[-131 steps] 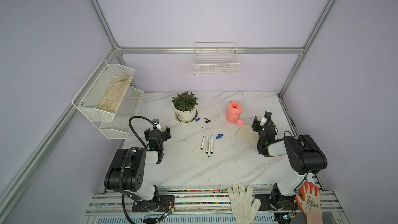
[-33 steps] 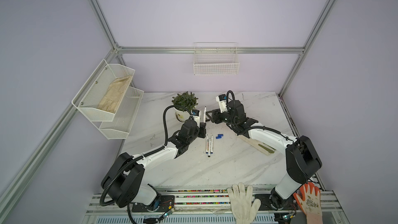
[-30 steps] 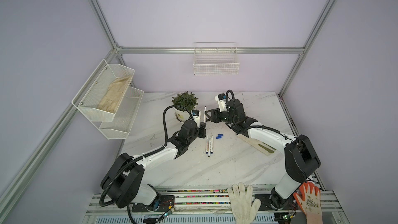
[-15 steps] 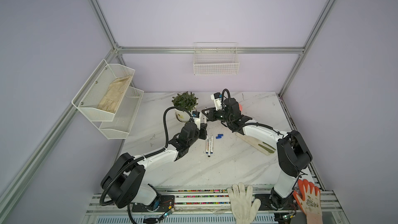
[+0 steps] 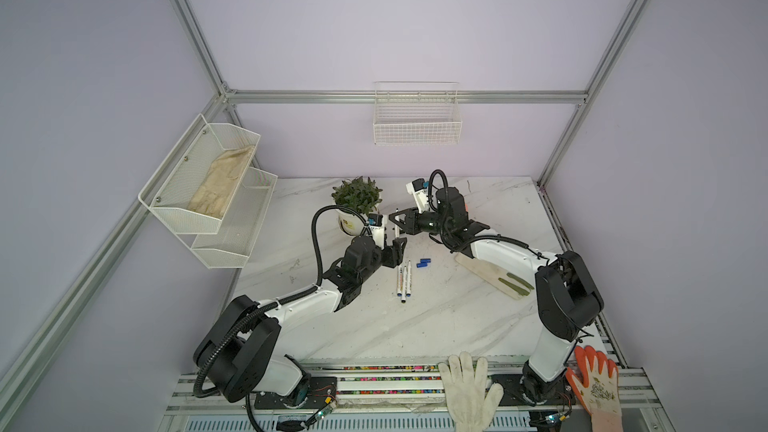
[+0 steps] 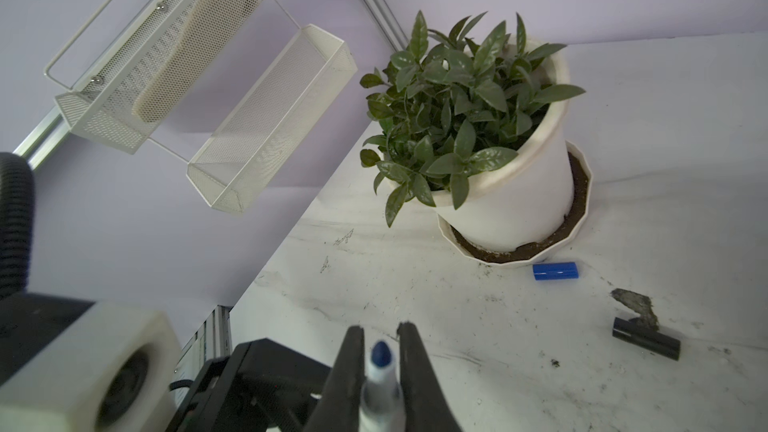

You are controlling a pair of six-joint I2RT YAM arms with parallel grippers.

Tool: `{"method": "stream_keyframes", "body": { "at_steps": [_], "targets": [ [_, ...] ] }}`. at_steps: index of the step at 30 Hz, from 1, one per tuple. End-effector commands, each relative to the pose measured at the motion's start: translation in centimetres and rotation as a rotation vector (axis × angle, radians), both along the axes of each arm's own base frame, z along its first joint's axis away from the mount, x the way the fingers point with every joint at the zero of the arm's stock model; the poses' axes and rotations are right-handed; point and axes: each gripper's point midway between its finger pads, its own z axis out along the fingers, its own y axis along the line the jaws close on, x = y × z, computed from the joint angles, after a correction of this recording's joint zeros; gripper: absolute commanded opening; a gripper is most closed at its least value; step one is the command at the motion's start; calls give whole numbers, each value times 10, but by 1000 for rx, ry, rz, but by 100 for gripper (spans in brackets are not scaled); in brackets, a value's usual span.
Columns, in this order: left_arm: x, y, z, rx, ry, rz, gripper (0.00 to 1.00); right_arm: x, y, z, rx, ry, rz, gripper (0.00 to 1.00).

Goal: Insert the pens into the pen caps

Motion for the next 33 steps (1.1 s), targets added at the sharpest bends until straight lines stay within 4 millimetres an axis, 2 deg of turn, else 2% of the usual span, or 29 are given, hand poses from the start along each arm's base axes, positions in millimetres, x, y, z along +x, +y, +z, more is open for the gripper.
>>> {"method": "stream_keyframes", "body": {
  "at_steps": [1,3,7,8,11,15,19,21,24,28,29,31,33],
  "targets": [
    [5,-6,41,-78,-78,-81,68,-13,-2,33,73,-22,123,0],
    [5,-7,47,-88,-82,-120,67,-17,-2,32,69,-14,144,0],
    [3,-16,61,-83,-109,-205,59,-18,-5,29,56,-10,143,0],
    [5,-20,51,-68,-93,-223,59,-18,-5,29,55,-10,140,0],
    [6,-29,56,-71,-108,-269,57,-17,-4,28,52,-8,139,0],
    [10,-38,62,-85,-115,-307,46,-16,-5,25,50,-3,138,0],
    [12,-43,59,-92,-100,-325,32,-15,-7,26,51,-8,130,0],
    [11,-43,56,-91,-92,-322,22,-14,-9,26,49,-9,122,0],
    [10,-39,57,-109,-97,-305,0,-12,-12,22,44,0,106,0],
    [16,-24,53,-151,-77,-209,0,-2,-22,12,14,24,36,0],
    [21,-15,46,-161,-49,-136,0,3,-26,6,-17,34,-5,6],
    [30,6,32,-175,0,9,0,13,-40,-15,-119,40,-96,29],
    [34,25,17,-177,38,127,0,21,-58,-39,-225,69,-208,40]
  ]
}}
